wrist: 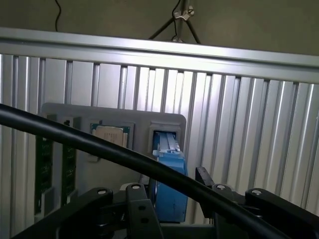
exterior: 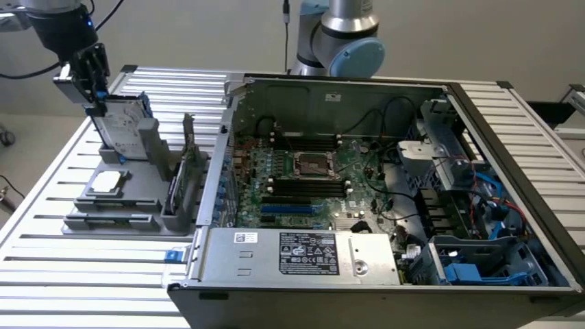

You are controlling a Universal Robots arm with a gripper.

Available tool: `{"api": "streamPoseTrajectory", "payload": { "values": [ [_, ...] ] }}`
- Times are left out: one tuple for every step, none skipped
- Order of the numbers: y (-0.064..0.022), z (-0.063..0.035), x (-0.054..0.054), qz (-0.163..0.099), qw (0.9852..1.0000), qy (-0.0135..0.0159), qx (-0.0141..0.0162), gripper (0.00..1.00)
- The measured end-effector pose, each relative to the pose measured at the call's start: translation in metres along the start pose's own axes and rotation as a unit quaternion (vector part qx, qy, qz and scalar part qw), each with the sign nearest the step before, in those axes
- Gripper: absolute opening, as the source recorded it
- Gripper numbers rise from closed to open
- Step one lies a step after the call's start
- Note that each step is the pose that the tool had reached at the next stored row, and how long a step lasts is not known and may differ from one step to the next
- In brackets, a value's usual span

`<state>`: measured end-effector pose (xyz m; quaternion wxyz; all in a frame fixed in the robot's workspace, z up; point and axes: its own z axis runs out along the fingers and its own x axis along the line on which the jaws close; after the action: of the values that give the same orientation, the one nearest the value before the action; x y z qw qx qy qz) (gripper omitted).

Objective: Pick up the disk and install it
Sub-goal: 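Pick up the disk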

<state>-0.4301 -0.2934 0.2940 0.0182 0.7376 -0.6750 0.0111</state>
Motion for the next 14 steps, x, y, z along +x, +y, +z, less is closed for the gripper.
{"api": "streamPoseTrajectory", "payload": {
  "values": [
    [0.0002, 0.0003, 0.0000, 0.000, 1.0000, 0.0000, 0.0002, 0.48],
    [0.0003, 0.0004, 0.0000, 0.000, 1.0000, 0.0000, 0.0002, 0.48],
    [0.0004, 0.0008, 0.0000, 0.000, 1.0000, 0.0000, 0.0002, 0.48],
    [0.0005, 0.0015, -0.0001, 0.000, 1.0000, 0.0001, 0.0004, 0.48],
    [0.0007, 0.0021, -0.0002, 0.000, 1.0000, 0.0001, 0.0007, 0.48],
    [0.0007, 0.0027, -0.0002, 0.000, 1.0000, 0.0001, 0.0009, 0.48],
    [0.0007, 0.0033, -0.0002, 0.000, 1.0000, 0.0001, 0.0009, 0.48],
    [0.0006, 0.0041, -0.0002, 0.000, 1.0000, 0.0001, 0.0009, 0.48],
    [0.0007, 0.0044, -0.0001, 0.000, 1.0000, 0.0001, 0.0008, 0.48],
    [0.0007, 0.0049, -0.0001, 0.000, 1.0000, 0.0001, 0.0009, 0.48],
    [0.0007, 0.0054, 0.0000, 0.000, 1.0000, 0.0001, 0.0010, 0.48],
    [0.0007, 0.0059, 0.0000, 0.000, 1.0000, 0.0001, 0.0010, 0.48],
    [0.0007, 0.0065, 0.0000, 0.000, 1.0000, 0.0001, 0.0010, 0.48],
    [0.0007, 0.0069, 0.0000, 0.000, 1.0000, 0.0001, 0.0009, 0.48]
  ]
}}
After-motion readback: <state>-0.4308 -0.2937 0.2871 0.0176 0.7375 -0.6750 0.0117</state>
